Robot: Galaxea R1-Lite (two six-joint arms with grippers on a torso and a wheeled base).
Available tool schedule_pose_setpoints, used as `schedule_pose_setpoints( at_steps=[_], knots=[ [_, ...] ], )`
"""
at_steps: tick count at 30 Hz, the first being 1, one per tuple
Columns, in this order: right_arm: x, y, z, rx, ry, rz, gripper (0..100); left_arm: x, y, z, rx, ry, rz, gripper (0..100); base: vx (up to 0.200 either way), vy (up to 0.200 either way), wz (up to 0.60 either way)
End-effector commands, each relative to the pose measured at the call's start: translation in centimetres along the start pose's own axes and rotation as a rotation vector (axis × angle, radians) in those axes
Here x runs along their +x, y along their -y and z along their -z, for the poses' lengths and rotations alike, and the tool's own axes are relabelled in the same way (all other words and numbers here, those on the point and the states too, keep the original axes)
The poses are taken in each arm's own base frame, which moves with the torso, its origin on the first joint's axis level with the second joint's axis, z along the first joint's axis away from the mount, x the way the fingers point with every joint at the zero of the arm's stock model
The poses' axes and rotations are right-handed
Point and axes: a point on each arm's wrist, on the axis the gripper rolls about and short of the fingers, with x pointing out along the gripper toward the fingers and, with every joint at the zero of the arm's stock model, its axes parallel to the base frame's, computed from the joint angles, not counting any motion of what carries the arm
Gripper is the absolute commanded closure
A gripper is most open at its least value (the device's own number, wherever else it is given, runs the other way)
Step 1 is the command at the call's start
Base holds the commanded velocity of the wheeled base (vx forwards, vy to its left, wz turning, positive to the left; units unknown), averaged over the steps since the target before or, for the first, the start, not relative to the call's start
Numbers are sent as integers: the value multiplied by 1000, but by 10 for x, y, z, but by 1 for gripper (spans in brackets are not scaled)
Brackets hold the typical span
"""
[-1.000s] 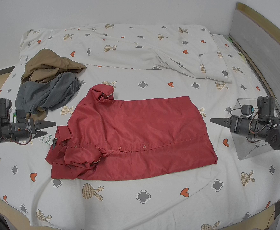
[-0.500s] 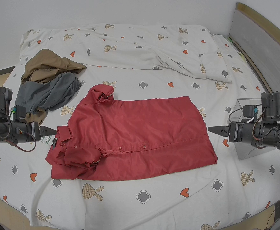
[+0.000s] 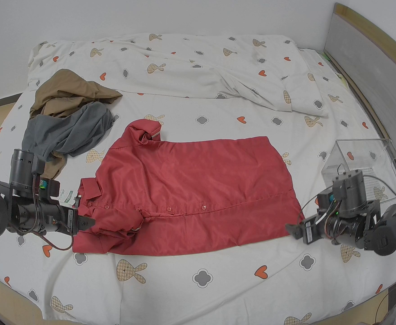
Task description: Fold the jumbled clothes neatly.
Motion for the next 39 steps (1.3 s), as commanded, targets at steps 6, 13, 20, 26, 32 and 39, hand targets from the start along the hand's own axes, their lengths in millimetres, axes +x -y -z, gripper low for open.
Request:
schedule_pose_setpoints(
  at_steps=[6, 13, 20, 26, 32, 39],
  knots=[
    [23, -15, 48, -84, -174, -20, 0, 23, 13, 26, 48, -142, 28, 0, 0, 0, 0],
    [36, -16, 48, -45, -89, -15, 0, 18, 13, 26, 43, -123, 28, 0, 0, 0, 0],
    [39, -1, 47, 38, -67, 21, 0, 16, 12, 26, 42, -119, 27, 0, 0, 0, 0],
    [44, 22, 42, 207, -68, -104, 0, 16, 12, 25, 43, -117, 28, 0, 0, 0, 0],
    [54, 55, 32, 410, -53, -269, 0, 16, 12, 26, 43, -119, 27, 0, 0, 0, 0],
    [72, 70, 45, 460, -100, -242, 0, 19, 12, 26, 42, -126, 27, 0, 0, 0, 0]
  ],
)
